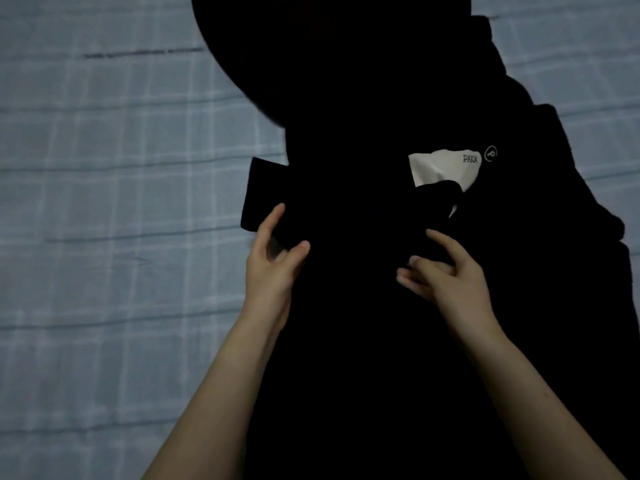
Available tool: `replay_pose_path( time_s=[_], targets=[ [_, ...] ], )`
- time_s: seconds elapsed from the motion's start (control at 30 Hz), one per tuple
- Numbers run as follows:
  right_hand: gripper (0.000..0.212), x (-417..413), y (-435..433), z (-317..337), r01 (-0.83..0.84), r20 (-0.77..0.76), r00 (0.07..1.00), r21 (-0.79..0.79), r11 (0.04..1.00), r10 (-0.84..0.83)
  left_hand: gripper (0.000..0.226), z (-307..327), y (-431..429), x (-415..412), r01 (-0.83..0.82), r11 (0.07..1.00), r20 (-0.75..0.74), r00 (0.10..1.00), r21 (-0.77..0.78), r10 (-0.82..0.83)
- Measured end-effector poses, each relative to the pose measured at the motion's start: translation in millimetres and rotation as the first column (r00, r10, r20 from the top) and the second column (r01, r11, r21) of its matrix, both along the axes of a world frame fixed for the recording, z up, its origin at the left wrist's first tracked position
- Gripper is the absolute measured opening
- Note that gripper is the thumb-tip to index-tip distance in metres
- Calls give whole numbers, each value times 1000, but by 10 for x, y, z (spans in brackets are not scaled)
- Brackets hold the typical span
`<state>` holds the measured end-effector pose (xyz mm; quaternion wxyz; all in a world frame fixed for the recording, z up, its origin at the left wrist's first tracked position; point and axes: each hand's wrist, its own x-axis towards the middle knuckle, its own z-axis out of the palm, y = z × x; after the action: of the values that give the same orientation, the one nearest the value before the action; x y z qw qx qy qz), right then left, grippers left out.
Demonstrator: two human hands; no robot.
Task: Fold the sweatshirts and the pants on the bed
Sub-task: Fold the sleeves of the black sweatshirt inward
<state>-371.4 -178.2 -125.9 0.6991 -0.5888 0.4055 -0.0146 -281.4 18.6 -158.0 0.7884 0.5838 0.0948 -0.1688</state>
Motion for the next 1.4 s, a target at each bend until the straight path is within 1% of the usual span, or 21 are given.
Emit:
replay_pose_path(
  time_s=[0.03, 0.07, 0.1, 0.13, 0.17, 0.2, 0.23, 0.3, 0.33, 0.47, 0.53, 0.63, 0.73, 0.83, 0.97, 1.1, 1.2, 1.27, 1.33, 1.37, 1.4],
  targets=[
    [37, -28, -40, 33, -42, -35, 999, -124, 991, 37, 60, 16, 3, -6, -2, 1000, 4, 1000, 8, 2],
    [35, -50, -72, 64, -108, -81, 993, -300, 948, 88, 60, 41, 13, -12, 2, 1000, 12, 1000, 18, -2],
    [33, -53, -85, 98, -176, -110, 984, -465, 868, 140, 60, 70, 22, -21, 14, 999, 24, 1000, 29, -15],
    [30, -19, -73, 147, -206, -99, 978, -575, 792, 183, 61, 105, 23, -34, 32, 999, 41, 999, 39, -33],
    [28, 49, -48, 197, -201, -49, 975, -619, 760, 218, 62, 141, 9, -47, 51, 997, 65, 996, 50, -54],
    [26, 150, -10, 237, -195, 9, 966, -623, 757, 257, 63, 176, -20, -66, 65, 996, 92, 993, 66, -71],
    [24, 284, 38, 277, -200, 68, 953, -590, 782, 295, 64, 206, -55, -83, 77, 993, 117, 989, 89, -87],
    [23, 581, 128, 327, -256, 158, 920, -452, 855, 359, 66, 242, -136, -123, 114, 985, 153, 979, 127, -133],
    [25, 721, 158, 340, -298, 175, 901, -417, 859, 397, 66, 244, -167, -139, 143, 981, 156, 974, 132, -163],
    [43, 1161, 94, 245, -460, 71, 825, -492, 739, 561, 70, 214, -200, -152, 266, 956, 143, 948, 126, -283],
    [45, 1289, -18, 179, -548, 34, 772, -469, 693, 634, 73, 196, -193, -131, 305, 939, 168, 929, 157, -330],
    [44, 1334, -190, 96, -656, 79, 686, -361, 662, 723, 79, 158, -150, -105, 335, 934, 180, 918, 127, -354],
    [36, 1264, -322, 48, -661, 161, 662, -337, 671, 732, 87, 107, -86, -118, 307, 946, 175, 931, 104, -322],
    [29, 1186, -380, 78, -618, 203, 692, -329, 714, 693, 90, 87, -79, -129, 307, 944, 176, 929, 119, -325],
    [25, 1015, -527, 238, -556, 225, 734, -342, 758, 641, 91, 189, -195, -104, 388, 918, 171, 902, 82, -396],
    [26, 711, -898, 448, -480, 247, 783, -343, 807, 571, 92, 361, -543, -159, 497, 868, 167, 854, 20, -493],
    [26, 346, -1285, 504, -376, 270, 847, -304, 875, 458, 92, 434, -951, -331, 600, 800, 169, 791, -19, -589],
    [23, 30, -1566, 507, -288, 238, 901, -297, 911, 362, 92, 453, -1273, -500, 654, 756, 158, 744, 25, -649],
    [25, -297, -1810, 437, -223, 165, 944, -319, 921, 286, 91, 459, -1554, -673, 704, 705, 124, 694, 89, -709],
    [25, -437, -1906, 368, -212, 136, 954, -317, 924, 265, 90, 454, -1655, -727, 730, 667, 124, 655, 152, -745],
    [26, -553, -1990, 295, -217, 102, 961, -307, 927, 259, 89, 444, -1719, -758, 755, 605, 140, 591, 251, -795]
  ],
)
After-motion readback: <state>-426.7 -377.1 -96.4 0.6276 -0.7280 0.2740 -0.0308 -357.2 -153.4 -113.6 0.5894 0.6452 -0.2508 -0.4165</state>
